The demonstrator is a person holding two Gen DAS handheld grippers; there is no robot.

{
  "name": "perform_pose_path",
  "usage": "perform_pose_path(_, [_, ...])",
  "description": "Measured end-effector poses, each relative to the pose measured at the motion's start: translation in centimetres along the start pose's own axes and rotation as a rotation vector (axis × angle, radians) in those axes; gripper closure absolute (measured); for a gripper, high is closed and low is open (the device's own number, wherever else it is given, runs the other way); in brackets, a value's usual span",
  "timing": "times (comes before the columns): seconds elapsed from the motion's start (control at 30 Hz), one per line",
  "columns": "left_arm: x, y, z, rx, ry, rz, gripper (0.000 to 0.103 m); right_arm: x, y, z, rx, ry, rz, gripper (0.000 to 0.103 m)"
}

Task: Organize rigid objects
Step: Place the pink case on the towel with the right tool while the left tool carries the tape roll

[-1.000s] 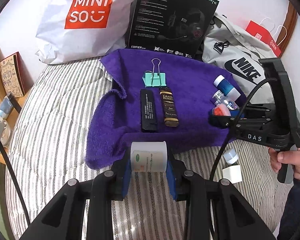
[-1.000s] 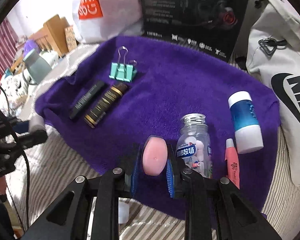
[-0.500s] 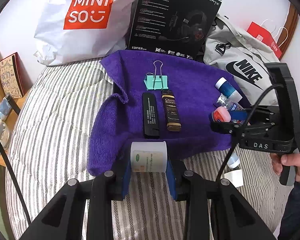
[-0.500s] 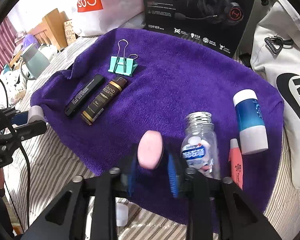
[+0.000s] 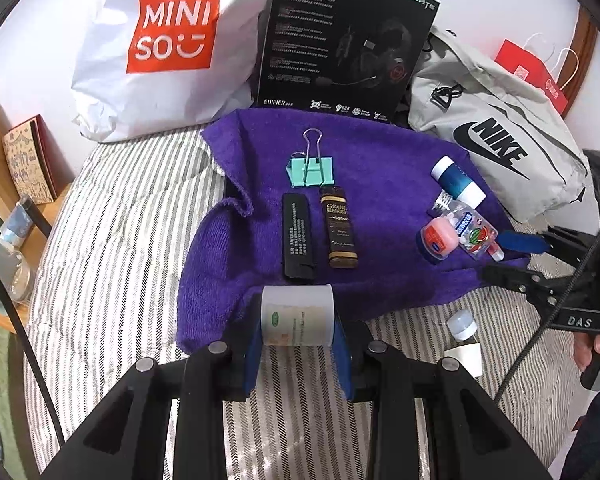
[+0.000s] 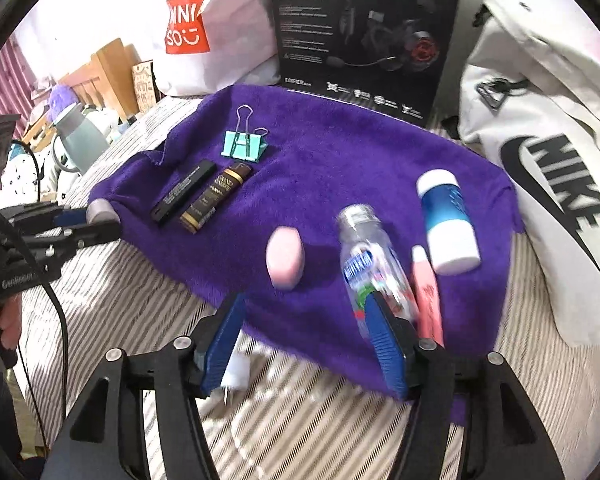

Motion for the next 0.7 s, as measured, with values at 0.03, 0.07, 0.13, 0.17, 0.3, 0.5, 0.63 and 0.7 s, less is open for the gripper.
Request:
perform_pose_path(0.03, [0.0,0.0,0.1,-0.002,-0.001,-0.003,0.074,-0.1,0.3,0.3,-0.003,0.002,-0.002,0.041])
perform_pose_path(0.07, [-0.2,-0.1,0.3,-0.005,-0.005,-0.006,0.074,-0.4,0.7,0.7,-0.009,0.004,-0.007,0.041])
perform_pose_path(0.13, [-0.4,-0.5,0.4,-0.008,-0.006,-0.01,0.074,-0.8,1.3,1.3,-0.019,0.001,-0.019,0.041])
perform_pose_path(0.17, [-0.6,-0.7,0.5,-0.01,-0.007,-0.014,0.074,-0.9,1.7,1.7,-0.021,-0.003,-0.023,0.041])
perform_pose_path(0.3, [-1.6,-2.1,0.2,-0.009,-0.007,-0.041,0.074,-1.6,2.8,2.9,-0.036,-0.007,-0.036,0.041])
perform_pose_path(0.5, [-3.0,-4.9,-2.4,-0.001,-0.017,-0.078,0.074,-2.8,4.6,3.5,-0.034,-0.027,-0.08,0.041])
perform_pose_path(0.63, [-3.9,-6.5,-4.9,0.023,-0.015,-0.108,0.074,-4.1,6.1,3.7,-0.02,-0.027,-0.117,0.041])
perform_pose_path(0.7, [-4.3,-7.4,-6.4,0.032,-0.024,-0.13,0.074,-4.8,6.9,3.7,-0.009,-0.023,-0.142,0.041])
Point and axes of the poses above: each gripper's, at about its wrist camera, not at the fingertips, and z roughly against the way its jaws point, x to its left, y to its underside, the point moved 5 cm from there along -z, roughly the way its jaws point, and after that the axes turned 5 degrees about y, right-handed, at the moved point
